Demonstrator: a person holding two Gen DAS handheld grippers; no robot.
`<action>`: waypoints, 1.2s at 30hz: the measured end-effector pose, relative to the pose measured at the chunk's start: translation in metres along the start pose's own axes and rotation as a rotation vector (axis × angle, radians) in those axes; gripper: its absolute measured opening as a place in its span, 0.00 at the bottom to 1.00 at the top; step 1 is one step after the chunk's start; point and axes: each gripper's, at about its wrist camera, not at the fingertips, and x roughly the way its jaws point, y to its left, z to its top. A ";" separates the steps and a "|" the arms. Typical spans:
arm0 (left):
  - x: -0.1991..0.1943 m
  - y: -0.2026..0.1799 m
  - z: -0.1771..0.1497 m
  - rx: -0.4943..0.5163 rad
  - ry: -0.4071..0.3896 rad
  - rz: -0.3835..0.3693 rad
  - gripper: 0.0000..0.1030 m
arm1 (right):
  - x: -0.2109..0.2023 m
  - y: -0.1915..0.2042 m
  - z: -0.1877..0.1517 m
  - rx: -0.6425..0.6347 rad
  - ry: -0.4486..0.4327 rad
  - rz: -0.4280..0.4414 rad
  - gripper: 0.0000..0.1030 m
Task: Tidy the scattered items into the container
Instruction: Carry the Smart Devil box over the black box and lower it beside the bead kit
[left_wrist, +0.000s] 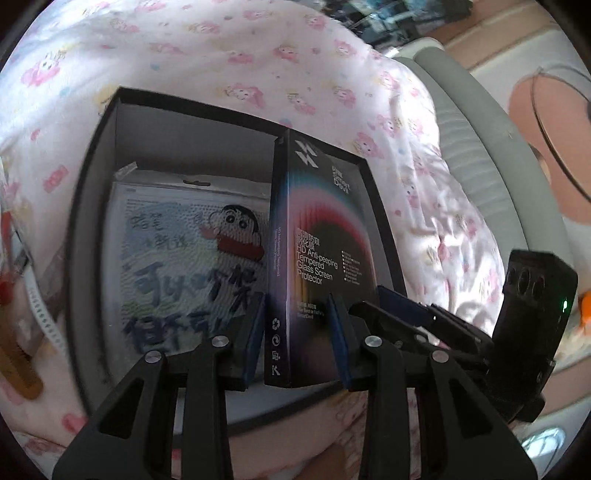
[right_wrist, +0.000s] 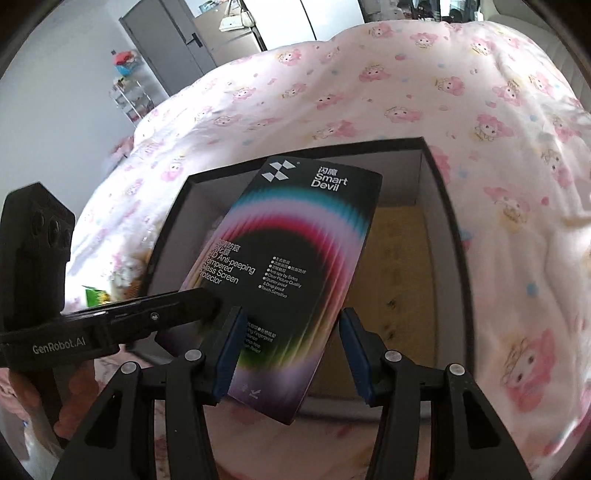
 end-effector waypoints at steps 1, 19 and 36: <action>0.005 -0.003 0.002 0.000 -0.005 0.012 0.33 | 0.003 -0.004 0.003 -0.001 0.002 -0.004 0.46; 0.048 0.008 -0.019 -0.028 0.100 0.174 0.24 | 0.039 -0.046 0.009 0.000 0.153 0.030 0.39; 0.067 -0.004 -0.023 0.060 0.153 0.284 0.16 | 0.046 -0.054 0.032 0.000 0.122 0.005 0.39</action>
